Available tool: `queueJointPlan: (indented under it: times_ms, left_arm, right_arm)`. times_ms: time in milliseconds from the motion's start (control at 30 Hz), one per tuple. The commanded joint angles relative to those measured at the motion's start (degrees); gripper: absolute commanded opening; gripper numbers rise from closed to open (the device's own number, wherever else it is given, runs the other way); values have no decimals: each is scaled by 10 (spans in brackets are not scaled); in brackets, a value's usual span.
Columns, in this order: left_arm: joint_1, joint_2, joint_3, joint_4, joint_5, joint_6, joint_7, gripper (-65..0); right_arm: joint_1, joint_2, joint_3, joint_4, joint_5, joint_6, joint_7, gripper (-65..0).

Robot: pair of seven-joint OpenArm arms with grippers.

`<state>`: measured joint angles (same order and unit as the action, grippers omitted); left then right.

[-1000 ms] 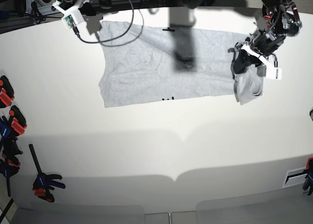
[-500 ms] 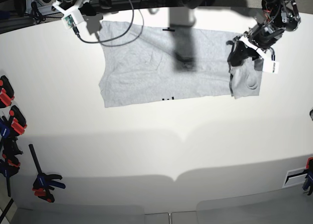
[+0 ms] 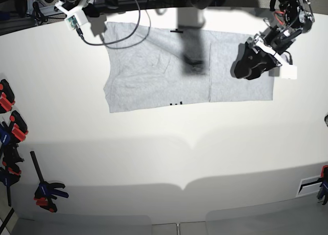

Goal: Fold the T-shirt properly

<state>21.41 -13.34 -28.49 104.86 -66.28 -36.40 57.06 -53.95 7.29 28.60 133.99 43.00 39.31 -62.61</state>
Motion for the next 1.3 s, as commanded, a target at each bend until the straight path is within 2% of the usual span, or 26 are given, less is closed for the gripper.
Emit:
queueJointPlan:
  times_ms: [0, 100, 200, 233, 333, 367, 433, 467, 733, 967, 1100, 1267]
  left_arm:
    - [-2, -7, -3, 10, -17, -6, -10, -317]
    - [-1, -7, -3, 10, -17, -6, -10, -317]
    - [-2, -7, -3, 10, -18, -6, -10, -317]
    - [-2, -7, -3, 10, -18, -6, -10, -317]
    - [-2, -7, -3, 10, -17, -6, -10, -317]
    - [-2, -7, -3, 10, -18, -6, -10, -317]
    - [-3, -7, -3, 10, -17, -6, -10, -317]
    - [-3, -7, -3, 10, -18, -6, -10, -317]
    - [-4, -8, -3, 10, -17, -6, -12, -317]
    - [-4, -8, -3, 10, -17, -6, -12, -317]
    - [-4, -8, -3, 10, -17, -6, -12, -317]
    - [-4, -8, -3, 10, -17, -6, -12, -317]
  right_arm:
    - [2, 2, 3, 10, 7, 7, 12, -290]
    - [25, 2, 3, 10, -3, 5, 14, -290]
    - [58, 2, 3, 10, -69, -21, 38, -290]
    - [70, 2, 3, 10, -96, -42, 50, -290]
    - [106, 2, 3, 10, -184, -140, 96, -290]
    - [118, 2, 3, 10, -209, -162, 118, -290]
    - [152, 2, 3, 10, -220, -191, 148, -290]
    - [172, 1, 2, 10, -215, -192, 146, -290]
    - [333, 2, 2, -162, -214, -184, 122, -291]
    - [501, 2, 2, -365, -202, -78, 48, -291]
    - [558, 3, 2, -467, -136, -39, 0, -291]
    - [569, 3, 2, -539, -145, -19, -4, -291]
